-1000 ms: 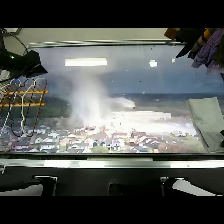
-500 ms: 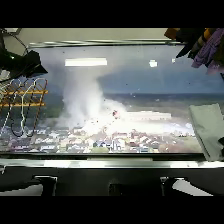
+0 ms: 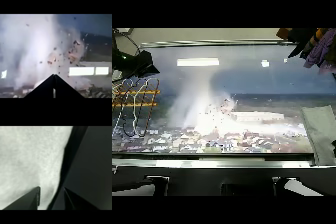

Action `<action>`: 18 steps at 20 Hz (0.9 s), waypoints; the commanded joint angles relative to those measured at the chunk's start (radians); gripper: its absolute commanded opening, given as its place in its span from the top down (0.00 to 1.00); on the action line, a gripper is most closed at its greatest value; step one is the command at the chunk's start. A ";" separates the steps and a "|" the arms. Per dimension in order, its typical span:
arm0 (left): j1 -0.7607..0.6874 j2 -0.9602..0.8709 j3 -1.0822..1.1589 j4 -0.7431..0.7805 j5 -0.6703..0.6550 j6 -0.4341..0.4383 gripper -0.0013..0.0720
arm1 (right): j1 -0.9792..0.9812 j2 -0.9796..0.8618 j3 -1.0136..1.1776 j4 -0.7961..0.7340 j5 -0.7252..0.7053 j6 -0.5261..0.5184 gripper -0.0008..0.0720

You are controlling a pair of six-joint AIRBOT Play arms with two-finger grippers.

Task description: Fold the clothes and pants, and hang the long-sleeved shirts on hangers.

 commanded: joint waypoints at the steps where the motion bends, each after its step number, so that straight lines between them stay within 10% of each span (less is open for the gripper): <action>1: 0.000 -0.001 0.000 0.001 0.000 0.024 0.96 | 0.001 0.078 0.010 0.195 -0.172 -0.124 0.62; 5: -0.001 -0.005 -0.015 0.027 0.002 0.078 0.96 | 0.083 0.172 0.064 0.764 -0.406 -0.540 0.71; 9: -0.076 0.053 -0.190 0.254 -0.013 0.088 0.96 | 0.455 0.162 0.079 0.775 -0.377 -0.557 0.94; 18: -0.173 0.357 -0.756 0.289 -0.223 0.119 0.96 | 0.892 0.152 0.079 0.772 -0.350 -0.536 0.94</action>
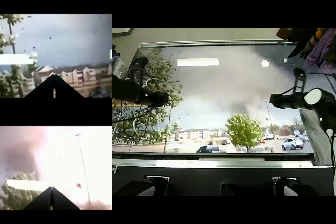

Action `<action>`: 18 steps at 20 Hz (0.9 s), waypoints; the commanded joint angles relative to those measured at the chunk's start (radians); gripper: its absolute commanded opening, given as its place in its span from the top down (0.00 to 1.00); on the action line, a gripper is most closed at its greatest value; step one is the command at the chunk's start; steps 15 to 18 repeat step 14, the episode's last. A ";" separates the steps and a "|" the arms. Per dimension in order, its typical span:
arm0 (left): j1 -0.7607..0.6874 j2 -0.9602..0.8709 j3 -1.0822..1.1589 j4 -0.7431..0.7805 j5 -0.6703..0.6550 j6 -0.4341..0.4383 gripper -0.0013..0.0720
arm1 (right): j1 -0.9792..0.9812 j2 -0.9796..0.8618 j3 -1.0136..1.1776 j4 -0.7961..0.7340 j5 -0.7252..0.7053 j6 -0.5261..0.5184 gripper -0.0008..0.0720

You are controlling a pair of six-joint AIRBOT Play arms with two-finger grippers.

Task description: Fold the clothes and pants, and hang the long-sleeved shirts on hangers.

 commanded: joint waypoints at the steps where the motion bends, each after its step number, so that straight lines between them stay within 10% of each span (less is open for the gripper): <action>1: -0.013 0.053 -0.129 0.018 0.003 0.003 0.96 | 0.078 0.000 0.001 0.010 0.016 -0.020 0.93; 18: -0.013 0.051 -0.147 0.015 0.014 0.002 0.96 | 0.076 0.001 0.001 -0.013 0.157 -0.021 0.93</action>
